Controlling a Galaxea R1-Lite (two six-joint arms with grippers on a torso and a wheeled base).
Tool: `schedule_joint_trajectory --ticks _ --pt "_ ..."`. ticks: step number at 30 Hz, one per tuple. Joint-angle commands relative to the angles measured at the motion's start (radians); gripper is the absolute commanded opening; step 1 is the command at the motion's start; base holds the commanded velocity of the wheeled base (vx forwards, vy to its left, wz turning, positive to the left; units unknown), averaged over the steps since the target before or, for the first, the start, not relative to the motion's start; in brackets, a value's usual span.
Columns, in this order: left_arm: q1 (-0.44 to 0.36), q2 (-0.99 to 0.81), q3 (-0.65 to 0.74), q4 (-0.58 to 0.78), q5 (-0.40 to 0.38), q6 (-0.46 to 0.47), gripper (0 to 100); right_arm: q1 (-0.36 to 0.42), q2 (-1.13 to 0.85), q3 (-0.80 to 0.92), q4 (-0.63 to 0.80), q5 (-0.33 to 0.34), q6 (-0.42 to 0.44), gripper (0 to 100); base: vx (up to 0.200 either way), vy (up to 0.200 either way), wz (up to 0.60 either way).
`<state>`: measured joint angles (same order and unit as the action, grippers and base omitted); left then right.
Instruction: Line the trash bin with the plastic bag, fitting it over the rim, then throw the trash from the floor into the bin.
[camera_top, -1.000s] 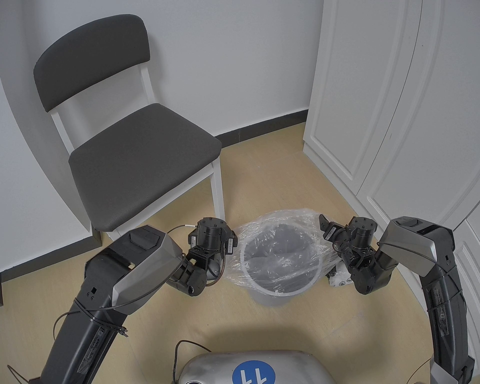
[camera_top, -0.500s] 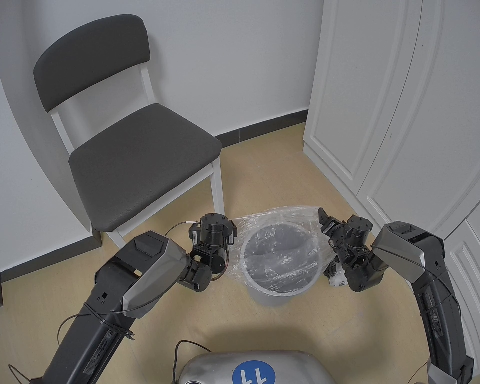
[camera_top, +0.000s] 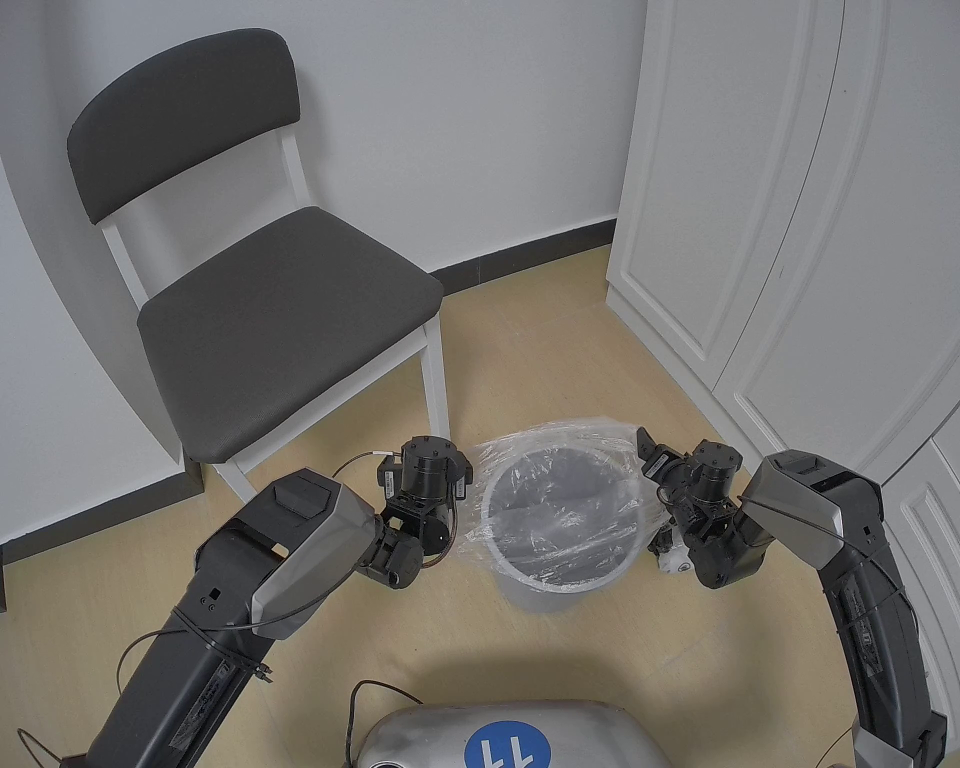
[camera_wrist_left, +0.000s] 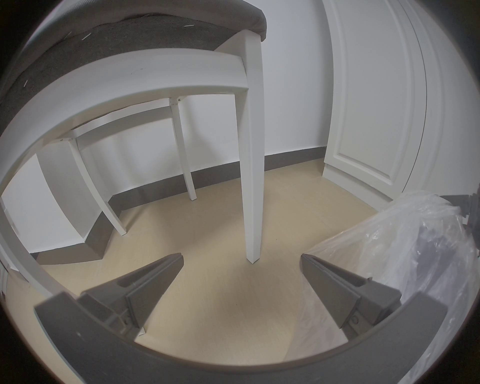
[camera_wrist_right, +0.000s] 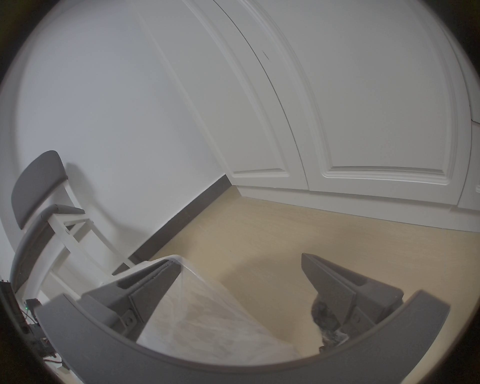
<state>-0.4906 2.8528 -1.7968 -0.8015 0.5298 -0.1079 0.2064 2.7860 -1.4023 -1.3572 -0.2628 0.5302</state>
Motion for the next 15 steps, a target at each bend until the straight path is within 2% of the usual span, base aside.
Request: schedule_joint_trajectory --ticks 1,8,15 --pt "0.0 0.004 0.001 0.013 0.001 -0.001 100 -0.007 0.012 -0.007 0.038 0.0 -0.003 100 0.0 0.0 0.0" --pt "0.004 -0.021 0.04 0.051 0.001 0.0 100 -0.015 0.012 -0.009 0.09 -0.001 -0.007 100 0.0 0.0 0.0" --pt "0.009 -0.087 0.154 0.088 -0.002 0.01 100 -0.015 -0.009 0.02 0.179 -0.004 -0.019 100 0.0 0.0 0.0"
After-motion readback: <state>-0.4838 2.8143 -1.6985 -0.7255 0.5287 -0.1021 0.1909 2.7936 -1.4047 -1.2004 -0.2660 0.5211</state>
